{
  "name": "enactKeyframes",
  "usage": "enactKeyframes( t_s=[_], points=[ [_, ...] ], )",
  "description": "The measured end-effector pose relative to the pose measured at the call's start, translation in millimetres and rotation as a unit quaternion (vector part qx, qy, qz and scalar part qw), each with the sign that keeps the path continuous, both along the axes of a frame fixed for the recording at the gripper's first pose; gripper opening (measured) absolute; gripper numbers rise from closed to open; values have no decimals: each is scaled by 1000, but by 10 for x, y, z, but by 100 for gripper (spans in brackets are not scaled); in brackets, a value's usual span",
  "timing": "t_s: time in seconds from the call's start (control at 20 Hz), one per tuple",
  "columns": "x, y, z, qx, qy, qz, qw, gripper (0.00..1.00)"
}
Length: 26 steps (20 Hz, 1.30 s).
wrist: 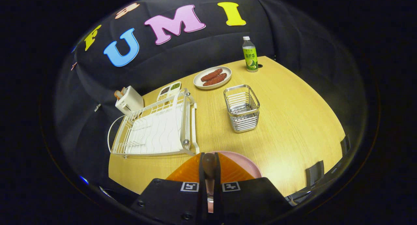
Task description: Take the plate from the dish rack, then take the spoon from the basket and place it into the plate.
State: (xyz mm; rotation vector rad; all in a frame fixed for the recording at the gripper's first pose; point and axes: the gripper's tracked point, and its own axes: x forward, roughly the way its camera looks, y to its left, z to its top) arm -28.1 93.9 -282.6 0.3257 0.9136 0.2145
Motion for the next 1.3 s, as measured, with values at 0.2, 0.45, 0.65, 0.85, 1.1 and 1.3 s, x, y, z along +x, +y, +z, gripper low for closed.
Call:
enactKeyframes(
  t_s=[0.2, 0.45, 0.65, 0.85, 1.1, 1.3],
  points=[
    [-62, 36, -217, -15, 26, -5, 1000, 11],
    [7, 8, -233, -22, 39, -20, 999, 17],
    [16, 6, -176, -19, 41, -17, 999, 57],
    [77, -70, 83, -31, 4, -14, 999, 99],
    [299, -283, 760, -83, -108, -8, 991, 99],
    [495, -321, 1588, -101, -222, -18, 970, 99]
  ],
)
